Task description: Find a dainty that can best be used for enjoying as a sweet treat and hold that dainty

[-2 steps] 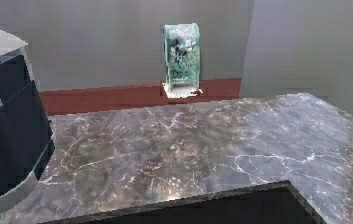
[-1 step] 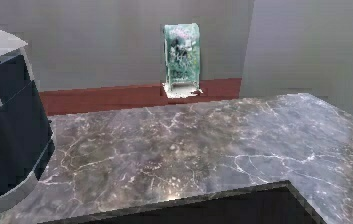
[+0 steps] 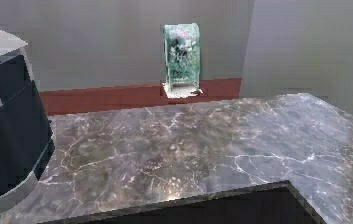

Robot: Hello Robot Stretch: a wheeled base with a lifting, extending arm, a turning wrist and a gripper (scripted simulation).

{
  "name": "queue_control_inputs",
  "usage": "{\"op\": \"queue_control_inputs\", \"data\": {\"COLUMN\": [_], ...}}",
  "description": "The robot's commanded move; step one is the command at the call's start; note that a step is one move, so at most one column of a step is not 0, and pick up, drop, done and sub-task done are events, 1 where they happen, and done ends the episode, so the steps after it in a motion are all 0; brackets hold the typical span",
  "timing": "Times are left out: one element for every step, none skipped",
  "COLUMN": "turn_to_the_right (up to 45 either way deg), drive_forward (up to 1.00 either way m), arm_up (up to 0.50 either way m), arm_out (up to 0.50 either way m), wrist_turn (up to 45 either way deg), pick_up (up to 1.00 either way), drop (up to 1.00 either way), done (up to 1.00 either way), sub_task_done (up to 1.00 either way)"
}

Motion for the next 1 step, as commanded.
{"op": "queue_control_inputs", "data": {"turn_to_the_right": [0.0], "drive_forward": [0.0], "arm_up": [0.0], "arm_out": [0.0], "wrist_turn": [0.0], "pick_up": [0.0], "drop": [0.0], "done": [1.0], "sub_task_done": [0.0]}}
